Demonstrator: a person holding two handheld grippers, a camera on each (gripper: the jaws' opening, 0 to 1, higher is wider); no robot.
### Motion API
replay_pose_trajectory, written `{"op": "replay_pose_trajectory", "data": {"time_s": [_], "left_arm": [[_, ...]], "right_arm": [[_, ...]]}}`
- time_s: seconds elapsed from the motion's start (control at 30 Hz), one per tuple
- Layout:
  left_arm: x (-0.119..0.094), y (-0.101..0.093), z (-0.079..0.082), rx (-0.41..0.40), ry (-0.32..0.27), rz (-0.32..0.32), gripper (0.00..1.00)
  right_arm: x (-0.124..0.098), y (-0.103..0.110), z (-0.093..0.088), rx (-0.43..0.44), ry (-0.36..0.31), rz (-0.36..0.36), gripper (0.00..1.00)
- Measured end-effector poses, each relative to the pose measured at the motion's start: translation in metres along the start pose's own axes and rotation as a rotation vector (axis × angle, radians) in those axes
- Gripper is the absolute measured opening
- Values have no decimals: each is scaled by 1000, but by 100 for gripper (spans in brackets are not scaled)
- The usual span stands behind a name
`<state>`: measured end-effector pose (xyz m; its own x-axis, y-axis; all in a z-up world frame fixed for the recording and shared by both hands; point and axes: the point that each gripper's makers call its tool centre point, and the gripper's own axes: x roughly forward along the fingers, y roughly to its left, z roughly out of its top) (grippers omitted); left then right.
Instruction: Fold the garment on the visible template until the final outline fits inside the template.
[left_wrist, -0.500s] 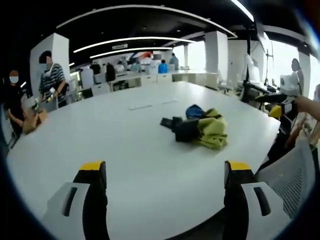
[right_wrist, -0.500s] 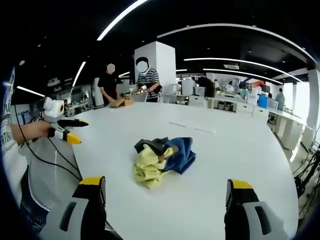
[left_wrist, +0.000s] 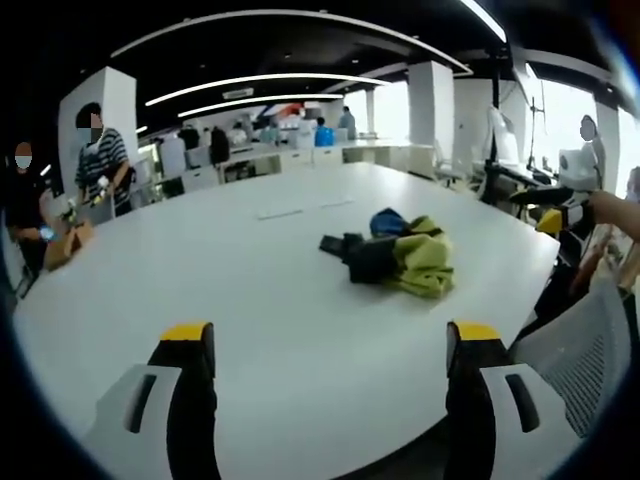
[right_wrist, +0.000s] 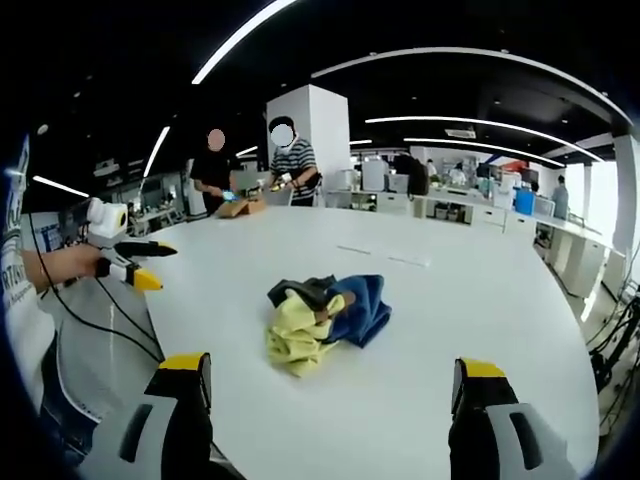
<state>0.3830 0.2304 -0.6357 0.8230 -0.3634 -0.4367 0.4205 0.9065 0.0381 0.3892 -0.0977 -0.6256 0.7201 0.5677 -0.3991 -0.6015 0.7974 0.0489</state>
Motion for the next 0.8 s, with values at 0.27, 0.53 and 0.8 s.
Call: {"op": "replay_pose_trajectory", "data": {"time_s": [0.27,0.53,0.8], "left_arm": [[0,-1,1,-2,-6,-11,86],[9,-2,1,23,1,-34,83],[22,-6,8,33,-12,-79,79]], "right_arm": [[4,0,1,1,-11,13,99],[13,-2,1,0,-10,34,87],[28,-9,8,-10,-28,59,83]]}}
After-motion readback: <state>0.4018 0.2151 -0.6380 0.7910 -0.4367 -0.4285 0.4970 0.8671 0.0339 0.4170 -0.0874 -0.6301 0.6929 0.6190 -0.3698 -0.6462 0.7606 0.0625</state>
